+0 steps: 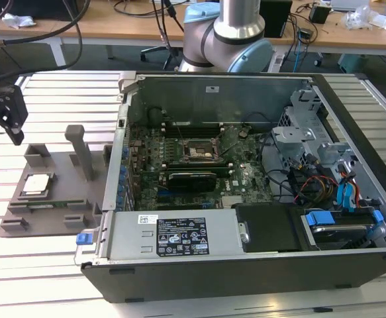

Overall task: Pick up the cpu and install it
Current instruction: 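Pick up the cpu and move it towards the insertion slot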

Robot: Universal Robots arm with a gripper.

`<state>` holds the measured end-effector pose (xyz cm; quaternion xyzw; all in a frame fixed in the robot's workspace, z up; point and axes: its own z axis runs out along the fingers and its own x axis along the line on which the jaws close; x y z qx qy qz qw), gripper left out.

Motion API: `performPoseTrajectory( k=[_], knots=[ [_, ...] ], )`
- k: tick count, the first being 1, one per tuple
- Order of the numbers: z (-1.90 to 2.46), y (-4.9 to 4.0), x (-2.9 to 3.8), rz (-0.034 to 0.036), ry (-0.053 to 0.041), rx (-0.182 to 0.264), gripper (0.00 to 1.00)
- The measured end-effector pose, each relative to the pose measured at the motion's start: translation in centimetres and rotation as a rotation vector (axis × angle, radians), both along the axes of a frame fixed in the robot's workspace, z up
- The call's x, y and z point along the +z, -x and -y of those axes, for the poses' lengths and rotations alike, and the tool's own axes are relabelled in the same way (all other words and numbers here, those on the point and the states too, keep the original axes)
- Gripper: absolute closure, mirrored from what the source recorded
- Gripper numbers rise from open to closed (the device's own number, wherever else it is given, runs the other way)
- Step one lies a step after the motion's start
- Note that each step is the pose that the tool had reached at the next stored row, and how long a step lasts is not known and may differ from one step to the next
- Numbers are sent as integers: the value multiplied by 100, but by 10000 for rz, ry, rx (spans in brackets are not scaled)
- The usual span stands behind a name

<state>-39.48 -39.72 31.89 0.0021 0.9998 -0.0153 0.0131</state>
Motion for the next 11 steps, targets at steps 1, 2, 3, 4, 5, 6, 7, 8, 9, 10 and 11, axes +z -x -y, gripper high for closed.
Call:
performPoseTrajectory(
  k=[1,2,3,4,5,6,7,8,9,10,11],
  knots=[
    [0,0,-15,0,0,0,32],
    [0,-1,-22,0,0,0,32],
    [0,-1,-27,-1,1,0,32],
    [0,-1,-35,-1,1,0,32],
    [0,-2,-40,-1,0,0,32],
    [0,-2,-48,0,0,0,32],
    [0,-2,-53,0,0,0,32],
    [0,-2,-59,-1,0,0,32],
    [0,-3,-64,-1,0,0,32],
    [0,-3,-74,0,0,-1,32],
    [0,-4,-83,0,0,0,32]
  ],
)
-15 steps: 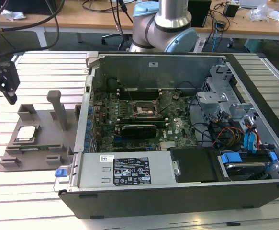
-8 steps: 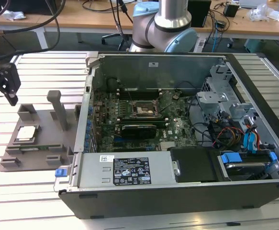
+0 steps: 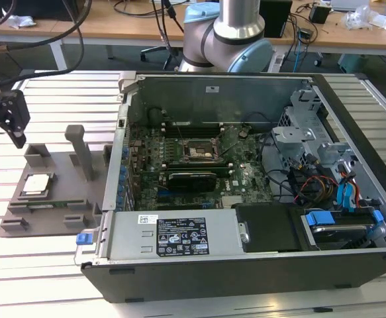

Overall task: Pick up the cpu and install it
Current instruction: 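Pick up the cpu and move it towards the insertion slot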

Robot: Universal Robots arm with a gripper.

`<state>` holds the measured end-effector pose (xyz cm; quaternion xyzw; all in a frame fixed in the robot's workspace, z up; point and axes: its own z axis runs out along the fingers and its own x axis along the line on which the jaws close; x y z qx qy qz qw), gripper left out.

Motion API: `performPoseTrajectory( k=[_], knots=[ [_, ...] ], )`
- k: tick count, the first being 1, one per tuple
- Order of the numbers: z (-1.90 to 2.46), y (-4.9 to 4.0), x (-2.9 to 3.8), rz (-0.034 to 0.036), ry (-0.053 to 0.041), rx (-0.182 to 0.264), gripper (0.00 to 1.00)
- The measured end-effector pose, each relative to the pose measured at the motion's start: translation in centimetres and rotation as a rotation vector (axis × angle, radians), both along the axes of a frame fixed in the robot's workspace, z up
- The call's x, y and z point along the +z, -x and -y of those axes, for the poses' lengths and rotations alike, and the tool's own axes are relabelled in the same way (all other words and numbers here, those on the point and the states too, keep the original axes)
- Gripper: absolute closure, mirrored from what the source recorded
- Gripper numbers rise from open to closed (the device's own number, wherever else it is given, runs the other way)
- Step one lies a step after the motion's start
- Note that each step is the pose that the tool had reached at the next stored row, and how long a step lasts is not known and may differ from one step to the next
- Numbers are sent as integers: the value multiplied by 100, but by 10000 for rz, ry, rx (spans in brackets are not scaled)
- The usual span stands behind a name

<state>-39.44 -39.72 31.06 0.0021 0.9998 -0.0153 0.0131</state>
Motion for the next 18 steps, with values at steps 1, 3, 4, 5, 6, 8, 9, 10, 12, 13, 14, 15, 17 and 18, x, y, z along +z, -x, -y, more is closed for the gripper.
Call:
performPoseTrajectory(
  k=[1,3,4,5,6,8,9,10,12,13,14,15,17,18],
  knots=[
    [0,0,-6,-1,0,0,32],
    [0,-2,-25,0,0,0,32],
    [0,-3,-35,0,0,0,32],
    [0,-3,-43,0,0,0,32],
    [0,-4,-54,-1,0,0,32],
    [0,-6,-74,0,0,0,32],
    [0,-7,-84,-1,1,0,32],
    [0,-8,-92,0,0,0,32],
    [0,-12,-121,-1,0,0,32],
    [0,-14,-135,-1,0,0,32],
    [0,-20,-157,-1,3,1,32],
    [0,-25,-177,-2,6,1,32],
    [0,-35,-206,-1,15,8,32],
    [0,-40,-217,-3,20,14,32]
  ],
)
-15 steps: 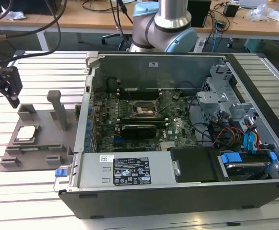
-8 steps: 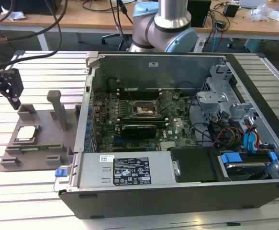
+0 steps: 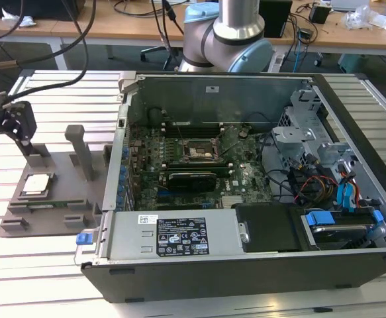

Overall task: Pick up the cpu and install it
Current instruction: 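Pick up the cpu and move it towards the insertion slot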

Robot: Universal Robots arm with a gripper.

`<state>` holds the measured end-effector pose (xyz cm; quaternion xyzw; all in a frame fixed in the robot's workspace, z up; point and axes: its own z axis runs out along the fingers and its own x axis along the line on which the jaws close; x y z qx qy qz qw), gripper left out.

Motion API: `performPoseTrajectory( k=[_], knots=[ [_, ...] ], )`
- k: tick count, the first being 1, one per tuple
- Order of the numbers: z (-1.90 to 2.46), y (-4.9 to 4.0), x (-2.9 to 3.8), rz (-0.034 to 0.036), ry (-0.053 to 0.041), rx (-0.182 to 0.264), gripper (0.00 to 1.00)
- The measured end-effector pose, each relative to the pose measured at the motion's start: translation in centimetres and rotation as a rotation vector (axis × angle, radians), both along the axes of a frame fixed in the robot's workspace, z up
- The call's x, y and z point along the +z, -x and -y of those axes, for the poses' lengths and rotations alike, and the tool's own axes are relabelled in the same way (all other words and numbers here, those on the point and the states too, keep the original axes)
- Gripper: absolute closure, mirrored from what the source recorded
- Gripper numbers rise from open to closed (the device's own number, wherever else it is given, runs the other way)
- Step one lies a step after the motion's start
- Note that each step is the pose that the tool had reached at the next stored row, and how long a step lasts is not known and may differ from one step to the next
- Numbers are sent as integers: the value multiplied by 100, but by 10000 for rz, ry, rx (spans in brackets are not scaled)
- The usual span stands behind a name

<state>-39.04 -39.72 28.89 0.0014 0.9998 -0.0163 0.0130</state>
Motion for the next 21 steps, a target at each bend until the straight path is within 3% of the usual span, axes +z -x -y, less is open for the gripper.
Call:
performPoseTrajectory(
  k=[6,21],
  knots=[
    [0,-62,-225,-2,21,57,32],
    [0,-77,-318,-2,21,63,32]
  ],
)
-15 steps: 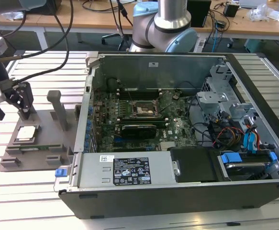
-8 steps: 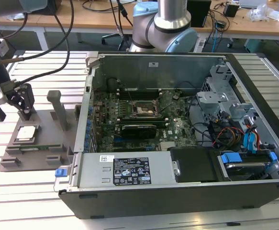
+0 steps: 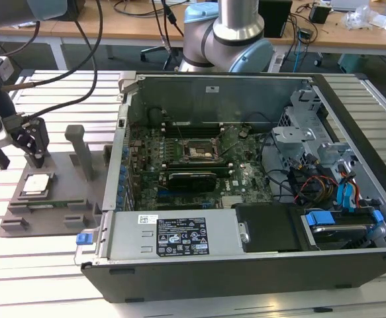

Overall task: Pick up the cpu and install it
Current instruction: 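Pick up the cpu and move it towards the insertion slot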

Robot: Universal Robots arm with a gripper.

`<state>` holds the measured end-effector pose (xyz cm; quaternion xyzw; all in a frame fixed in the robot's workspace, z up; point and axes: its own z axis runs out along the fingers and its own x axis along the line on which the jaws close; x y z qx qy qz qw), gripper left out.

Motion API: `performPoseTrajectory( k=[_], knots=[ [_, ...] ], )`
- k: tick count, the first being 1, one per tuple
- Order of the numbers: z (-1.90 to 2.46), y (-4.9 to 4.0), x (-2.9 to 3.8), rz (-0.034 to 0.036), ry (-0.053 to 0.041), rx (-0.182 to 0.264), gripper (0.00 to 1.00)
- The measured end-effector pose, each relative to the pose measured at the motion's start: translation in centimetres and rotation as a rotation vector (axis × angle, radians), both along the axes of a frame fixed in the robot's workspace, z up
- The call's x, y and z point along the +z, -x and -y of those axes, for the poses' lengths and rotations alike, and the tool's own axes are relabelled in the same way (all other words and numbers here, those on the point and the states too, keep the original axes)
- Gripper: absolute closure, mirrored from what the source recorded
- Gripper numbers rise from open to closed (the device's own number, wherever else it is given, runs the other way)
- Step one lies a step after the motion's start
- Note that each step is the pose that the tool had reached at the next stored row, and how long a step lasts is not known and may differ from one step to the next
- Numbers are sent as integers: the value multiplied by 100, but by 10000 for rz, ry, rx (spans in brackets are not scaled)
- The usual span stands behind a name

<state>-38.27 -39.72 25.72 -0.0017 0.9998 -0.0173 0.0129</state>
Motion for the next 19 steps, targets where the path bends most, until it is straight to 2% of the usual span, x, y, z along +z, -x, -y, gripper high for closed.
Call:
performPoseTrajectory(
  k=[19],
  knots=[
    [0,-13,-131,0,0,4,32]
  ],
)
